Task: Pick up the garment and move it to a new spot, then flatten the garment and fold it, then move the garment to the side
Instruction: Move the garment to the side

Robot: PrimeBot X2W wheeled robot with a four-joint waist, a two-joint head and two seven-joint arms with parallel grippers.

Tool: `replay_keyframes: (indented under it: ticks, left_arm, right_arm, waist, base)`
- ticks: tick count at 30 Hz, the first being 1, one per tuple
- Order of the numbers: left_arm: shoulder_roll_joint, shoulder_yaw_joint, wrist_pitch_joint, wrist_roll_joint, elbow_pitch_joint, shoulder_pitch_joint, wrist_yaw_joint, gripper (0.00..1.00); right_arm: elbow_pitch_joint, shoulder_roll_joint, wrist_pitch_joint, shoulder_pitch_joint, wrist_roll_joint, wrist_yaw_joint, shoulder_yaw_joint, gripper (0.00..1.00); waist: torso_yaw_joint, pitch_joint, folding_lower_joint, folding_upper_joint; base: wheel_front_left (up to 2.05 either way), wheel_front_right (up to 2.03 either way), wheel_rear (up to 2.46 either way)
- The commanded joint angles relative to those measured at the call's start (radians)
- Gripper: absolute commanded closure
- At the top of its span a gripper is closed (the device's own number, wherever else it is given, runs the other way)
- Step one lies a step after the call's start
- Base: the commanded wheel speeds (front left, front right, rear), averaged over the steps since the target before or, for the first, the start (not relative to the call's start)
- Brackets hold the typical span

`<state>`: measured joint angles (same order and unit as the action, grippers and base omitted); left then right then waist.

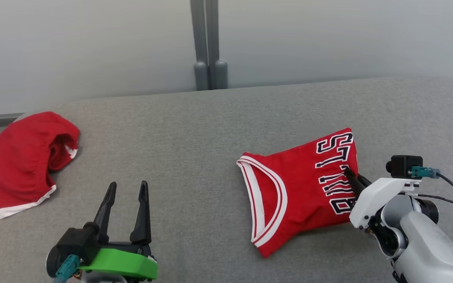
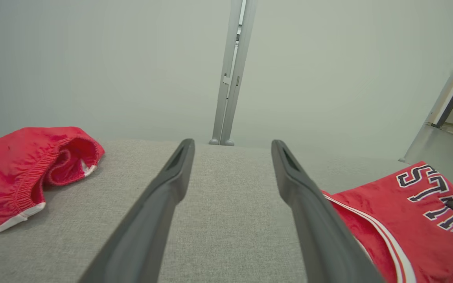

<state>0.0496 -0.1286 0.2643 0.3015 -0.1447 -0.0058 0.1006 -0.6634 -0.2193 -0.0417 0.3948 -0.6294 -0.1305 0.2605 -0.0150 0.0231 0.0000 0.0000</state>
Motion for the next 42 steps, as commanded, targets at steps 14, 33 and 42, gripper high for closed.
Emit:
replay_keyframes:
  ticks: [14, 33, 42]
  left_arm:
    - [0.002, -0.07, 0.0, -0.026, -0.014, -0.085, 0.018, 0.0]
    - [0.049, -0.085, 0.0, -0.067, -0.008, -0.195, 0.031, 0.0]
    - [0.085, -0.105, 0.0, -0.072, 0.009, -0.272, 0.031, 0.0]
  right_arm:
    - [0.015, -0.004, 0.05, 0.039, -0.028, -0.001, 0.006, 1.0]
    - [0.034, -0.097, 0.118, 0.289, -0.035, -0.001, 0.032, 1.0]
    - [-0.069, -0.234, 0.11, 0.462, 0.027, -0.001, 0.001, 1.0]
  waist:
    - [0.298, -0.095, 0.0, 0.0]
    - [0.249, -0.308, 0.0, 0.0]
    - [0.187, -0.469, 0.0, 0.0]
  base:
    - [0.0, 0.0, 0.0]
    - [0.0, 0.0, 0.0]
    - [0.0, 0.0, 0.0]
